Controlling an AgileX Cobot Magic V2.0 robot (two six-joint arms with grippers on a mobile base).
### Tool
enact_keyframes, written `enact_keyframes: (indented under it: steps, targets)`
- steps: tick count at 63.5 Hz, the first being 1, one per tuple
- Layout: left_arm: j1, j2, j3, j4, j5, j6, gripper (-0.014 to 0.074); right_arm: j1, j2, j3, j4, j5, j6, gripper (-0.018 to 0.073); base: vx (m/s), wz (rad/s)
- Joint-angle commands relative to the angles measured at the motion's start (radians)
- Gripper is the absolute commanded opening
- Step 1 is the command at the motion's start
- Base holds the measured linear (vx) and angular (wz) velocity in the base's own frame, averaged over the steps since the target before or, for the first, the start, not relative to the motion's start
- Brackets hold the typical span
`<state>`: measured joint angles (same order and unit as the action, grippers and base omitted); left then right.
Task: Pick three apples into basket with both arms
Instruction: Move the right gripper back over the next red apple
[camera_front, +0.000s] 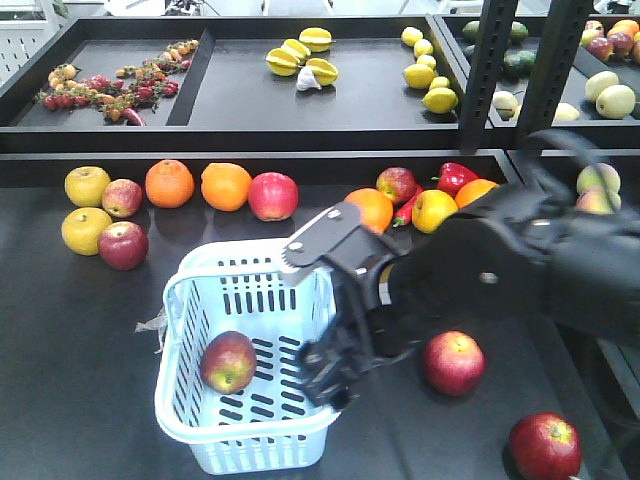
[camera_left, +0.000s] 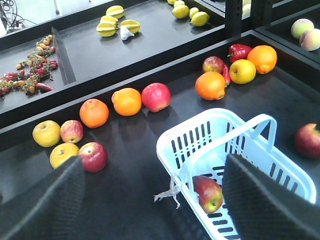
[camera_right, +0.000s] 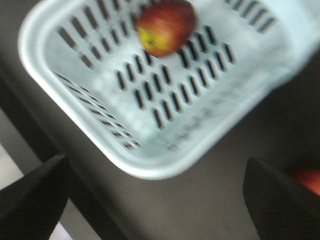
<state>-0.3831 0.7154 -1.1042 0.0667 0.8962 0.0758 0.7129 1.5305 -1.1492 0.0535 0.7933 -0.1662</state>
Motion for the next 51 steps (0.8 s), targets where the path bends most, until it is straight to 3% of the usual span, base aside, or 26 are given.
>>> enact_keyframes:
  steps: [1,10,27,34,51]
  targets:
    - [0.002,0.001,-0.03,0.002,-0.062,-0.008,0.054,-0.009,-0.072,-0.031,-0.178,0.048,0.11,0.0652,0.0,0.0]
    - [0.002,0.001,-0.03,0.002,-0.062,-0.008,0.054,-0.101,-0.071,-0.015,-0.215,0.064,0.134,0.0648,0.0,0.0]
    - [0.002,0.001,-0.03,0.002,-0.062,-0.008,0.054,-0.41,0.03,0.031,-0.199,0.01,0.13,0.0633,0.0,0.0]
    - [0.002,0.001,-0.03,0.002,-0.062,-0.008,0.054,-0.487,0.116,0.031,-0.165,-0.023,0.122,0.0628,0.0,0.0]
    - [0.002,0.001,-0.03,0.002,-0.062,-0.008,0.054,-0.513,0.267,0.031,-0.012,-0.152,0.021,0.0617,0.0,0.0]
